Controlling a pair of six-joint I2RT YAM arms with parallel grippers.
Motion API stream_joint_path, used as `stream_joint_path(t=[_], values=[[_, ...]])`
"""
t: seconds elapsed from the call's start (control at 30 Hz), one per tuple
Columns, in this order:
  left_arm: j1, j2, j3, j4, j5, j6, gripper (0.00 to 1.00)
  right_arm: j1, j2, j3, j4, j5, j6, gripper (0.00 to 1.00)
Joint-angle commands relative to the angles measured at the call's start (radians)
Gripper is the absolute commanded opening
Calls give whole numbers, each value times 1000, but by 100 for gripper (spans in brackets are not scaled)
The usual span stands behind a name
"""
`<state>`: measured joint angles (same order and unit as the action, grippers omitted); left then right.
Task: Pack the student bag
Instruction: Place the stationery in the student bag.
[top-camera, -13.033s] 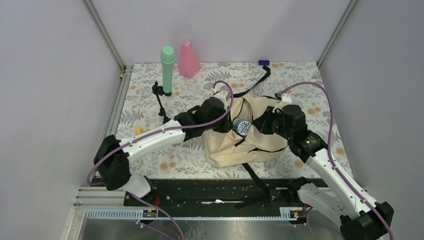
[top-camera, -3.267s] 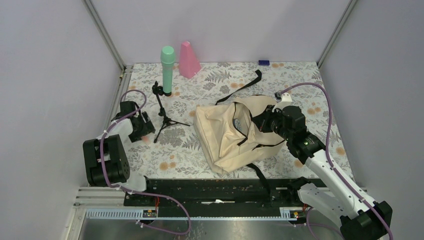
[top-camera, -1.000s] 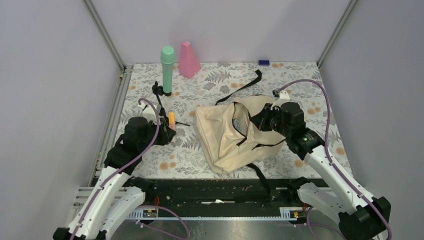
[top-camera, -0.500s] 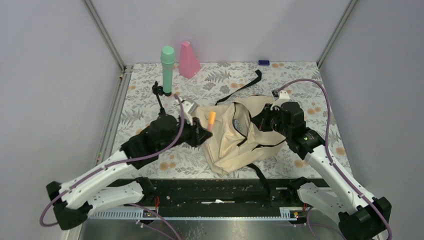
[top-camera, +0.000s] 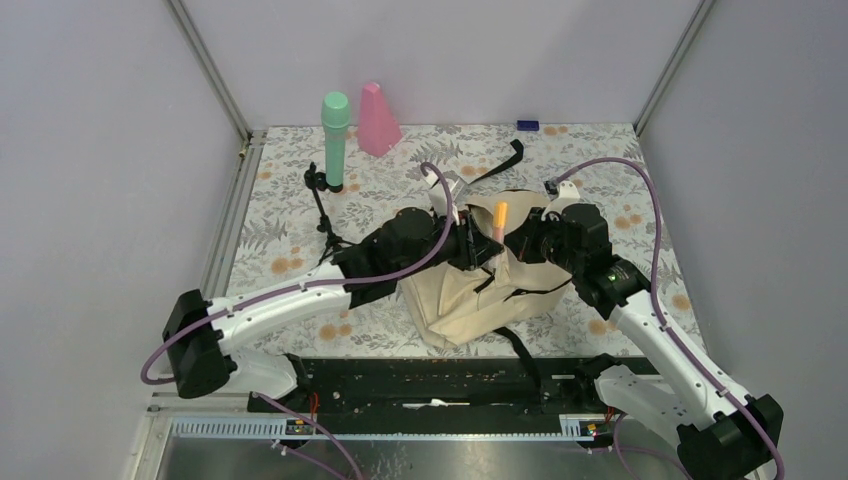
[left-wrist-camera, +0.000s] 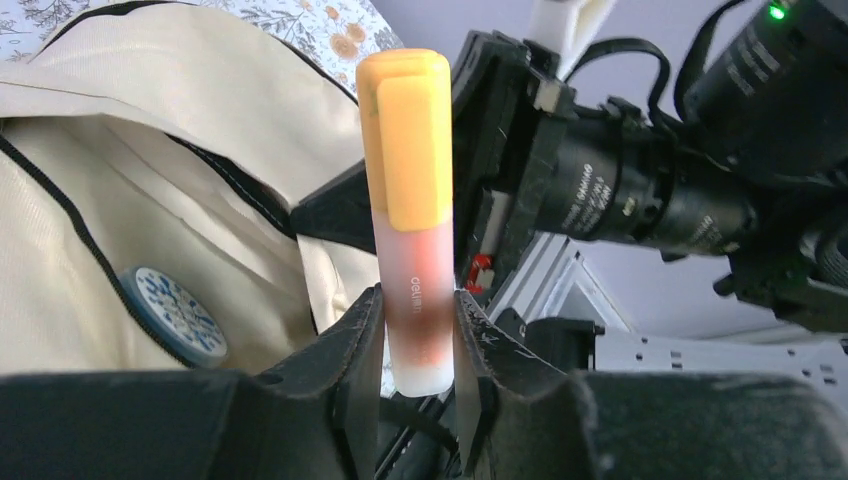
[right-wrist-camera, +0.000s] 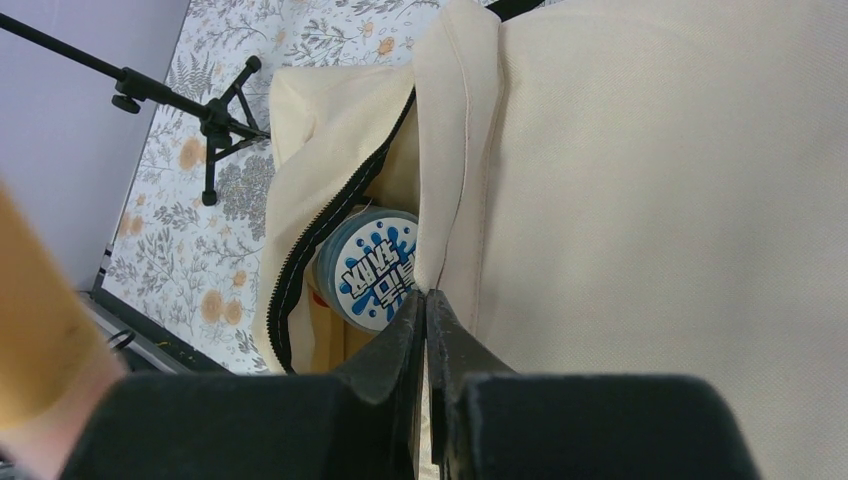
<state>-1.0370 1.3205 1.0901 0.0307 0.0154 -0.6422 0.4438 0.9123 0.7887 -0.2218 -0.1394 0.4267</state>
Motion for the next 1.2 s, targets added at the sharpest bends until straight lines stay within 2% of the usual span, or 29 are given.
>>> stream_joint_path(t=[0.0, 0.13, 0.47, 0.83, 1.17], values=[[-5, 49, 34, 163, -107, -66, 8, -10, -48, 64, 77, 24, 12, 0], [-2, 81, 23, 165, -200, -88, 9, -9, -57, 62, 72, 26, 12, 0], [9, 152, 22, 96, -230, -128, 8, -10, -67, 54, 72, 21, 17, 0], [8, 148, -7, 17, -256, -149, 8, -10, -75, 53, 73, 30, 17, 0], [8, 152, 7, -22, -228, -137, 43, -10, -73, 55, 72, 29, 18, 0]])
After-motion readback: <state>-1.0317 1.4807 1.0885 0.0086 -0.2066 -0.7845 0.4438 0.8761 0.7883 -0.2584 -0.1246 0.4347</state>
